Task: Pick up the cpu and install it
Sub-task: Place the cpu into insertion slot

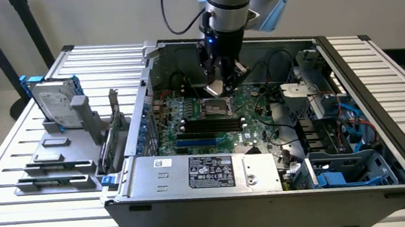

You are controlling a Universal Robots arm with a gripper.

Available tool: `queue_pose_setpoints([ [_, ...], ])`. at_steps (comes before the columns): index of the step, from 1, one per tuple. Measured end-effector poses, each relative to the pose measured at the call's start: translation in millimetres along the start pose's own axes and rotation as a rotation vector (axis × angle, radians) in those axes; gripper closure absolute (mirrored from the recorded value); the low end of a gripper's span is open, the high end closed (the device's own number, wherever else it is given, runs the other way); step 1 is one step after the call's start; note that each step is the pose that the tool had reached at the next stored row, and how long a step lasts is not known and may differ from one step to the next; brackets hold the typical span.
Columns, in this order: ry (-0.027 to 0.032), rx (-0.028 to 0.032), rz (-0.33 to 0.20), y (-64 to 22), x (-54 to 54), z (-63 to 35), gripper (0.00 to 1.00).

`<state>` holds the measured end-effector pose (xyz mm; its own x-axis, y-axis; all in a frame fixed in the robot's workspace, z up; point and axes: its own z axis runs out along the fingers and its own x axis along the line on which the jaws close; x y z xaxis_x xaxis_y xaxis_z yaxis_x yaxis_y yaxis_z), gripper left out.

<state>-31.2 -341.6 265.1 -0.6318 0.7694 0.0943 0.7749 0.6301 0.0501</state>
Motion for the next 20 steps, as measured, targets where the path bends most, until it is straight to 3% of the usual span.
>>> queue_pose_setpoints([
  [5,0.0136,0.0157,0.075,-0.1,-0.2,2.4,0.46],
  [8,0.0179,0.0198,0.122,-0.2,-0.4,4.1,0.46],
  [12,0.0182,0.0164,0.191,-0.4,-0.8,7.6,0.46],
  [20,0.0141,0.0018,0.336,-0.8,-1.5,16.1,0.46],
])
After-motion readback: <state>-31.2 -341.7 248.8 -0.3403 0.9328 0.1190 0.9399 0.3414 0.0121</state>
